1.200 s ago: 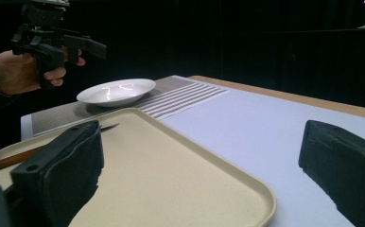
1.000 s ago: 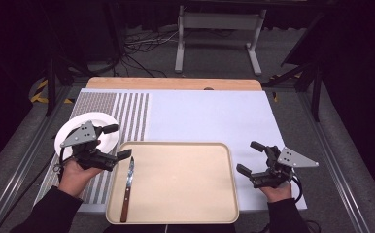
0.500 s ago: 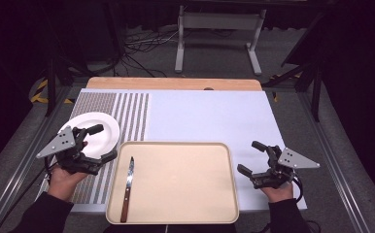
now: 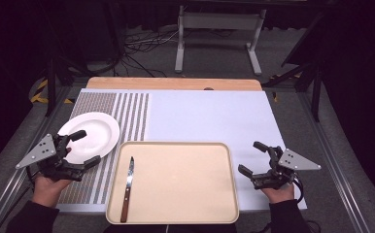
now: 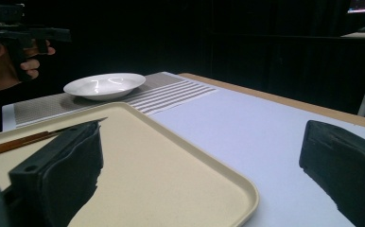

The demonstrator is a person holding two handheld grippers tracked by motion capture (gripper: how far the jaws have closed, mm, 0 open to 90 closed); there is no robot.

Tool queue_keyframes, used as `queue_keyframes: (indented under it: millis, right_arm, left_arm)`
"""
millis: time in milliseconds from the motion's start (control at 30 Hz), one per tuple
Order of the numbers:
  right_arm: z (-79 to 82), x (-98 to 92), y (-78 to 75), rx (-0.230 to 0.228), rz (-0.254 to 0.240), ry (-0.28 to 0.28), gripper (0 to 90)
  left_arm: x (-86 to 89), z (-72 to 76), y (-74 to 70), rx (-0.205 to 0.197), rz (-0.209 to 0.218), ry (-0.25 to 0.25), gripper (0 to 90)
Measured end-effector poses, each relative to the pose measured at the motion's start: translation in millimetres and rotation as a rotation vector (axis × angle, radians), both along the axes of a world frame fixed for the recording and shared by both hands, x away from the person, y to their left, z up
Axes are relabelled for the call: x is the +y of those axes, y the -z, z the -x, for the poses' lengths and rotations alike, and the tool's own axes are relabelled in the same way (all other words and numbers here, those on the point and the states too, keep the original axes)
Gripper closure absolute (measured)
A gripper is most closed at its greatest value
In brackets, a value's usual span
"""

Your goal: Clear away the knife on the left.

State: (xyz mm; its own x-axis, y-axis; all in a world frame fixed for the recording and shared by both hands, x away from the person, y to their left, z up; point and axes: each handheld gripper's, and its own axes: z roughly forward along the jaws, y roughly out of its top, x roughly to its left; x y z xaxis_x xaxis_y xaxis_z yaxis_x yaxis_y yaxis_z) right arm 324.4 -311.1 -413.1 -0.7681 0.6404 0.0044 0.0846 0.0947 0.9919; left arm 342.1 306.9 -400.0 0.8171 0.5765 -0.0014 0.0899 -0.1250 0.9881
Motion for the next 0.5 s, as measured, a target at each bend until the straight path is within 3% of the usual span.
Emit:
queue_keyframes:
  millis: [167,367,500]
  right_arm:
    - [1.0,-2.9,1.4,-0.002,0.006,0.014,1.1]
    - [1.8,-4.9,2.9,0.004,0.013,0.018,1.1]
    - [2.9,-5.3,4.5,0.010,0.024,0.023,1.1]
  left_arm:
    - [7.4,0.4,8.3,0.009,0.006,0.002,0.9]
    - [10.4,-3.2,22.4,0.051,0.024,0.019,0.7]
    - [11.3,-4.3,29.9,0.063,0.015,0.019,0.6]
